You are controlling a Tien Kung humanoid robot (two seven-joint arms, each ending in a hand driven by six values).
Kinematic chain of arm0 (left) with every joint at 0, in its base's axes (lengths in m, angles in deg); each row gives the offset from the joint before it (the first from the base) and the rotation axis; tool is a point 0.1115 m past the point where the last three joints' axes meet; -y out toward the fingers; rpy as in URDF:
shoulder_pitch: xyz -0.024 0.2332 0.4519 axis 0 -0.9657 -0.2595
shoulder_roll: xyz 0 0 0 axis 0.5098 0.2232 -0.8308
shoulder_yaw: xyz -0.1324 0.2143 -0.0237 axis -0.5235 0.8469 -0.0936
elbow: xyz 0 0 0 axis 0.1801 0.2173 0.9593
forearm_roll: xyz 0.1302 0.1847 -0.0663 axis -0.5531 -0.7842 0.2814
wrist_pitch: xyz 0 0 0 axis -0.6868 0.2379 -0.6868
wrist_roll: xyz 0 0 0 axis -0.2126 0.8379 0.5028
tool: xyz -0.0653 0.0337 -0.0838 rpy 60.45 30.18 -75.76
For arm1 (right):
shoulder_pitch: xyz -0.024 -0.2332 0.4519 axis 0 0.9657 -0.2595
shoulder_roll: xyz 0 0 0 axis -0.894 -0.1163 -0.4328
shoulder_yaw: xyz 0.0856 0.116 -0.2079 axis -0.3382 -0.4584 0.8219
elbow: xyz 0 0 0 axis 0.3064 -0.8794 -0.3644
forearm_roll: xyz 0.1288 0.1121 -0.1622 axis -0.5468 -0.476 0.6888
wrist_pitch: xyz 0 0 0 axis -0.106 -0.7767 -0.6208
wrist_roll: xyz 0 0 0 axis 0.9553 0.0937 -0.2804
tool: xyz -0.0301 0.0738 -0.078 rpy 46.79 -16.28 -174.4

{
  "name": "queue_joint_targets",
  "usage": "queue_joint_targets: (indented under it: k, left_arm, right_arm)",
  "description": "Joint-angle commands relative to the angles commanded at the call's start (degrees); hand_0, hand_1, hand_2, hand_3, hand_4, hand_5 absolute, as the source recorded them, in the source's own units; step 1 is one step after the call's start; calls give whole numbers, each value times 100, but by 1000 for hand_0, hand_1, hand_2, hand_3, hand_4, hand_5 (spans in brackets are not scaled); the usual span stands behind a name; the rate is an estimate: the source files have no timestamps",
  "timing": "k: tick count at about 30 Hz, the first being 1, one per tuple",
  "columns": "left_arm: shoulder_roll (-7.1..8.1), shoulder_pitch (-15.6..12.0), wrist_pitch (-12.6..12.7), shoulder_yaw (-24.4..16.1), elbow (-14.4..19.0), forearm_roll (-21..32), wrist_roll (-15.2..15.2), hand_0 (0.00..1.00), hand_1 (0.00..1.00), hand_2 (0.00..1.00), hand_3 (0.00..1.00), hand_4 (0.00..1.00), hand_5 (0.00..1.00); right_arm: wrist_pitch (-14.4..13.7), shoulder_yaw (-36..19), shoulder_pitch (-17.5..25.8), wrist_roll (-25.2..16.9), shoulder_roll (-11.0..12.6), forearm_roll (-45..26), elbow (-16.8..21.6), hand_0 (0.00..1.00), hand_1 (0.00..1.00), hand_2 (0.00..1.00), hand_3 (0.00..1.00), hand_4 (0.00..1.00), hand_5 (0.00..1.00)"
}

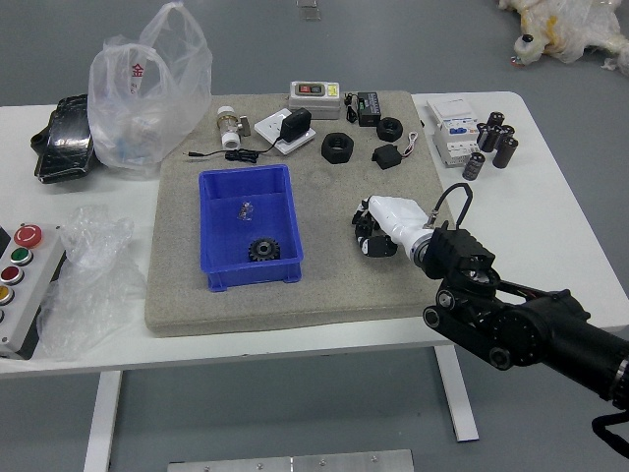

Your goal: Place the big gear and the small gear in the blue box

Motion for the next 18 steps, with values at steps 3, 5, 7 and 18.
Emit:
queue_joint_targets:
  k: [3,5,7,18]
  left_arm:
    - [3,-7,1,-7,2,-8,-3,649,594,568,654,678,361]
    - [8,-8,-1,-21,4,-27,-13,650,592,568,654,678,361]
    - [12,-9,-2,-36,7,-44,-24,650,592,568,654,678,361]
    - [14,-9,-21,-76,21,-101,-68,649,591,568,654,678,363]
  right_arm:
    - [-37,-6,-123,-43,49,-15,212,335,483,309,299,35,2]
    - [-94,20,-268,-83,62,-7,442,336,482,315,306,44,2]
    - [-157,86,-400,-128,40,2,662,336,482,315,306,44,2]
    - [-205,845,-1006,-474,-337,-27,1427,417,557,553,516,321,2]
